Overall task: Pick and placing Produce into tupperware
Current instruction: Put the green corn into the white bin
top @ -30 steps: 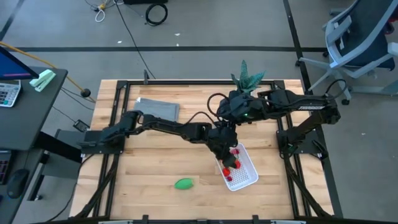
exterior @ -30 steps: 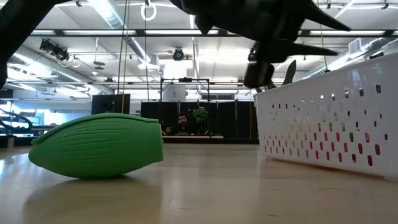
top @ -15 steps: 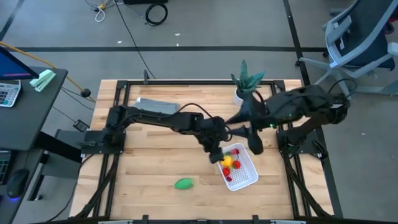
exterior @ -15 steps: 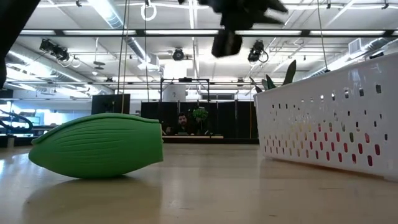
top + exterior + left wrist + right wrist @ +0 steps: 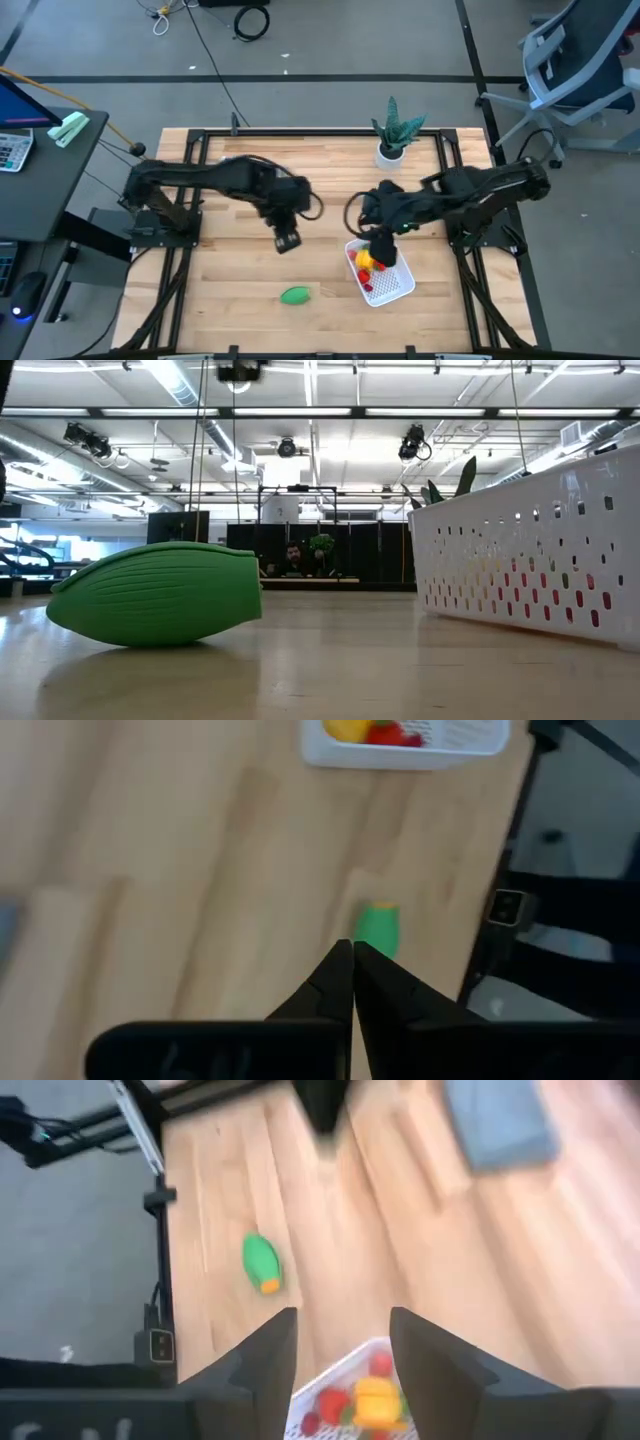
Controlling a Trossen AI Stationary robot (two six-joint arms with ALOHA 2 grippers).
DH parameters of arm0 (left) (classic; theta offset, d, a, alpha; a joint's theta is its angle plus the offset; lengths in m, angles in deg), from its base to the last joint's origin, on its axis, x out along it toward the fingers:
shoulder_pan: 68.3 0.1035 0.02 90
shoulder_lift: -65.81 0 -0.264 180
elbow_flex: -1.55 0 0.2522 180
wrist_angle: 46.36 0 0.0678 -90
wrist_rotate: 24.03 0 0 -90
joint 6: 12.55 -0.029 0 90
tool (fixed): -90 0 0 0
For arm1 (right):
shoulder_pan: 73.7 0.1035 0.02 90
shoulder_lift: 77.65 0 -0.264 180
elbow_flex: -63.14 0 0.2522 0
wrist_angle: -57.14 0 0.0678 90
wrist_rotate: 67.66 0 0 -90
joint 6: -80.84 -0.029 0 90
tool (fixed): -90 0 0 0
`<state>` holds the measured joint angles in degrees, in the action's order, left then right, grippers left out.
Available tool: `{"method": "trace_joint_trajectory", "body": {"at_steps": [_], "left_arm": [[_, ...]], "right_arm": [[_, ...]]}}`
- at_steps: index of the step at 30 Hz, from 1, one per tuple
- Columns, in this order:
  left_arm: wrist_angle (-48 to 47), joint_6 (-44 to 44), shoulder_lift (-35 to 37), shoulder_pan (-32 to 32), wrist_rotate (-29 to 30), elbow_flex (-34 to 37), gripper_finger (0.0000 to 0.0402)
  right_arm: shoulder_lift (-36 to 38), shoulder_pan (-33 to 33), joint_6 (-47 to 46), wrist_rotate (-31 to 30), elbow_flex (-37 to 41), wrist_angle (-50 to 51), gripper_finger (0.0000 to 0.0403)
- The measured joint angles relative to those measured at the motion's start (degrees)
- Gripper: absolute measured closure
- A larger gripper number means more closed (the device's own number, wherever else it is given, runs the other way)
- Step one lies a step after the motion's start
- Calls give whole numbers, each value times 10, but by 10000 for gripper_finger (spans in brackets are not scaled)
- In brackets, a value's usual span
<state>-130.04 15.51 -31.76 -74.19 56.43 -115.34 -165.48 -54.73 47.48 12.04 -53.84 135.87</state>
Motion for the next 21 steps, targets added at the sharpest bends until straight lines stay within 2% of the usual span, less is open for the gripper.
{"method": "trace_joint_trajectory", "body": {"at_steps": [6,11,14,21], "left_arm": [[-92,81,82,-37,73,0,391],[-181,136,139,-83,149,0,378],[-197,157,160,-105,195,5,368],[-201,150,181,-134,199,14,330]], "right_arm": [[-1,-13,-40,85,125,-179,201],[0,-26,-5,91,185,-314,186],[-2,-41,27,91,202,-340,182],[-46,-66,72,124,203,-384,178]]}}
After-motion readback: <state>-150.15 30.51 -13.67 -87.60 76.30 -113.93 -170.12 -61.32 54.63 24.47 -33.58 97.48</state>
